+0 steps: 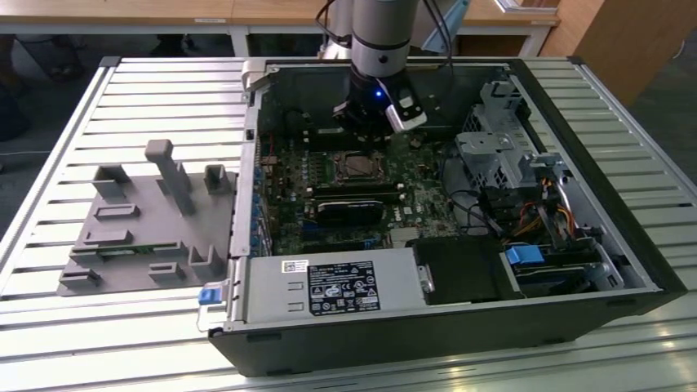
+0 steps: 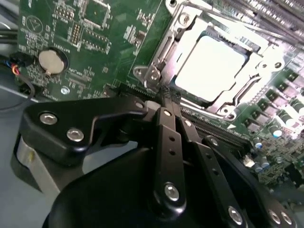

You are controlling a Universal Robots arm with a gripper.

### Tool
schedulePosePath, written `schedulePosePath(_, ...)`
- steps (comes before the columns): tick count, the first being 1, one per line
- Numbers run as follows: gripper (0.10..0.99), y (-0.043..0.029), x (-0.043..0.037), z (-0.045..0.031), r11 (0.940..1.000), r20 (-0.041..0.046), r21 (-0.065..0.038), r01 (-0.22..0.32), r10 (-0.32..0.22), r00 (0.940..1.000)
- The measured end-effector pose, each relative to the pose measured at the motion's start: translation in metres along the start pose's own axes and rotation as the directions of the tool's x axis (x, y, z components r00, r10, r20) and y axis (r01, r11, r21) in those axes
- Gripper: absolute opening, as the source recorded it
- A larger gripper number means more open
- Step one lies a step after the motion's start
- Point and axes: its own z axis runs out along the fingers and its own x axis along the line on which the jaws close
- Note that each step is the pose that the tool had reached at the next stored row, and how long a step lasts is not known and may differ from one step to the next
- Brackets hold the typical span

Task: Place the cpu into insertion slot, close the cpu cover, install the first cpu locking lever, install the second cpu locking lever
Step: 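Install the first cpu locking lever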

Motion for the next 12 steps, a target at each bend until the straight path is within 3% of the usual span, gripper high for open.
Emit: schedulePosePath(12, 0.106, -0.0097, -0.0012, -0.0009, 1.0, -0.0006, -0.007, 0.0, 0.0, 1.0)
